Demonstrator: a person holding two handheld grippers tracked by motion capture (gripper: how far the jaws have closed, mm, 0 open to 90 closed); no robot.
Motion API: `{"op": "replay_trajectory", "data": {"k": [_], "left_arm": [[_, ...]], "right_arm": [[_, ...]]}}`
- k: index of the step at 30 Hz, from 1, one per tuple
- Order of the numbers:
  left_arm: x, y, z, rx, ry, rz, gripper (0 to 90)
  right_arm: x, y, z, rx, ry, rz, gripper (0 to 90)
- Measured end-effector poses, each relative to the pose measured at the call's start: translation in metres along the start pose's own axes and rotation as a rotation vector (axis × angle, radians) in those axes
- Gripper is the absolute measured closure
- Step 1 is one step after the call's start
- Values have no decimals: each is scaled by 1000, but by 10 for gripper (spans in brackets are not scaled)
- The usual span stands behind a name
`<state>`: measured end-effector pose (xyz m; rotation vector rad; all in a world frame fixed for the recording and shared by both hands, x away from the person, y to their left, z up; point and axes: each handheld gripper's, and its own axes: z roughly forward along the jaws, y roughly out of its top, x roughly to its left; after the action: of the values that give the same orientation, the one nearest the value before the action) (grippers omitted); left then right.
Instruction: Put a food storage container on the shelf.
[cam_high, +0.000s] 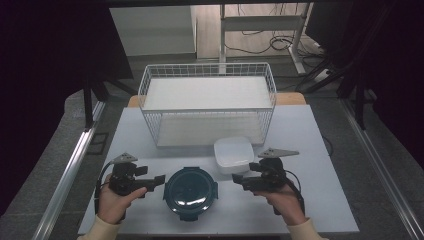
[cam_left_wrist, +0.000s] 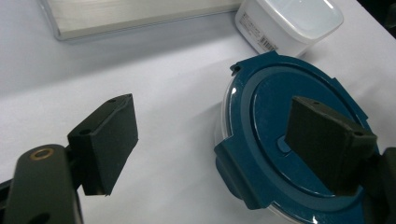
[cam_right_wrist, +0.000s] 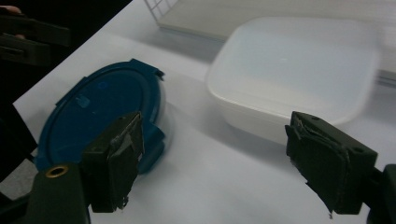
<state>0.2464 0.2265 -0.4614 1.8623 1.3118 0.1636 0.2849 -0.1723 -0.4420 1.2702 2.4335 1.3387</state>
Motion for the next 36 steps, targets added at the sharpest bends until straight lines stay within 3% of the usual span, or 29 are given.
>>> {"op": "replay_trajectory", "data": {"k": [4,10,16,36], "left_arm": [[-1,0,1,-2,-18,-1,171],[-2,-1,5,11,-25,-8,171],[-1,-4,12,21,-50,-29,169],[14,-22,32,54,-250,-240,142]], "right_arm": [[15,6,18,9,51,13,181],[24,6,29,22,82,2,176],[27,0,41,44,110,33,169],[34,-16,74,127,161,171,123]]}}
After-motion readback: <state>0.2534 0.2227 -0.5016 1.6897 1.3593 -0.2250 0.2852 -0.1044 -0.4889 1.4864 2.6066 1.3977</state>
